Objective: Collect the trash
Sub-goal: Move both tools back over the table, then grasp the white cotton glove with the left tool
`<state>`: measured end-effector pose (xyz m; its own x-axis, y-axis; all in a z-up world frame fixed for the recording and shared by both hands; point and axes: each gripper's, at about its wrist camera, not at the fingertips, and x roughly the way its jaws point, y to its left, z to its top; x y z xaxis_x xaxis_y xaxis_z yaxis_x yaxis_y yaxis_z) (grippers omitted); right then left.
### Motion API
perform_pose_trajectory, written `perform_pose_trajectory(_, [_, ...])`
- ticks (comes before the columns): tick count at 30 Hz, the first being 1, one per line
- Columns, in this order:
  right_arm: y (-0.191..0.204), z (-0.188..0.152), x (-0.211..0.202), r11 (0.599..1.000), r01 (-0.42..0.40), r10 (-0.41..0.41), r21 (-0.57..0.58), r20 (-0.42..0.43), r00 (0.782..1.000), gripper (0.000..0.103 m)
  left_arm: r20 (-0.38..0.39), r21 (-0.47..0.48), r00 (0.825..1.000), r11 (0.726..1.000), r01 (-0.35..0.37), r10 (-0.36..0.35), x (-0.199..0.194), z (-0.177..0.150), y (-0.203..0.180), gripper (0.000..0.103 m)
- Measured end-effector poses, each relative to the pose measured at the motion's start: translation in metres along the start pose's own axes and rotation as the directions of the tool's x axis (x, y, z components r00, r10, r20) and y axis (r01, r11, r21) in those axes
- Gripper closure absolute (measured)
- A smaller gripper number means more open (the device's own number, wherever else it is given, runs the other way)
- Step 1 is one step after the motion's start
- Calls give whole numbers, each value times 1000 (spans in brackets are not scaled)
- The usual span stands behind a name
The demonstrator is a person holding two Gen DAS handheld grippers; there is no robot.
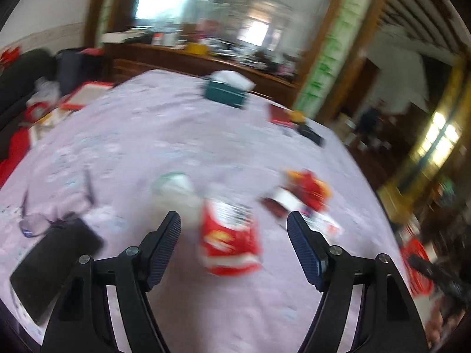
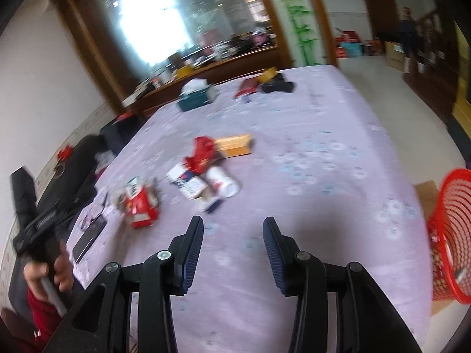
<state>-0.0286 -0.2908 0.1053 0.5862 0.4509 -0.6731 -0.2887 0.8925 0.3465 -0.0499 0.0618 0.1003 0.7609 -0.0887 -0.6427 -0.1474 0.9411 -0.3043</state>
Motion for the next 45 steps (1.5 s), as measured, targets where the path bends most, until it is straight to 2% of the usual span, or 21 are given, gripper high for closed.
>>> perform_pose_trajectory(2, [15, -1, 7, 999, -15, 14, -36, -14, 1000, 57, -33, -47, 998, 998, -48, 46, 14, 5, 21, 29])
perform_pose_trajectory(8, [37, -6, 18, 996, -40, 36, -85, -50, 998, 57, -148, -152, 989, 988, -10, -13, 68, 8, 58, 29])
perform_pose_trajectory(11, [40, -9, 20, 994, -43, 36, -96, -67, 997, 57, -176, -146, 984, 989, 2, -28, 85, 4, 55, 29])
perform_pose_trajectory(13, [42, -10, 21, 994, -43, 35, -100, -73, 997, 57, -187, -145, 982, 989, -17, -11, 95, 3, 54, 29])
perform_pose_trajectory(15, [45, -9, 22, 994, -41, 33, -105, -77, 996, 57, -174, -153, 985, 988, -12, -15, 99, 3, 54, 38])
perform_pose_trajectory(16, [46, -9, 23, 994, -41, 33, -105, -78, 996, 57, -174, -154, 985, 988, -11, -16, 100, 3, 53, 52])
perform_pose_trajectory(17, [48, -8, 25, 993, -44, 35, -106, -82, 996, 57, -175, -153, 984, 988, -8, -19, 101, 3, 54, 59])
perform_pose_trajectory(20, [57, -6, 32, 991, -61, 50, -116, -100, 994, 56, -157, -139, 987, 990, 7, -29, 92, 2, 55, 65])
perform_pose_trajectory(26, [91, 3, 59, 981, -117, 96, -154, -138, 986, 49, -53, -91, 997, 995, 42, -47, 46, 1, 51, 65])
perform_pose_trajectory(31, [126, 15, 103, 974, -164, 135, -153, -187, 973, 30, 4, -59, 998, 996, 69, -69, 15, -3, 51, 65])
perform_pose_trajectory(33, [140, 21, 125, 974, -167, 136, -155, -195, 971, 29, 12, -60, 997, 995, 82, -81, 8, -4, 53, 65])
perform_pose_trajectory(38, [164, 30, 176, 973, -135, 91, -185, -231, 969, 27, 20, -46, 997, 996, 80, -79, -1, -11, 59, 65])
perform_pose_trajectory(40, [171, 29, 196, 973, -103, 49, -205, -255, 966, 26, 19, -55, 997, 995, 80, -79, -3, -14, 65, 65])
perform_pose_trajectory(45, [179, 22, 227, 970, -50, -18, -238, -276, 961, 26, 16, -60, 996, 994, 88, -87, -3, -19, 73, 65])
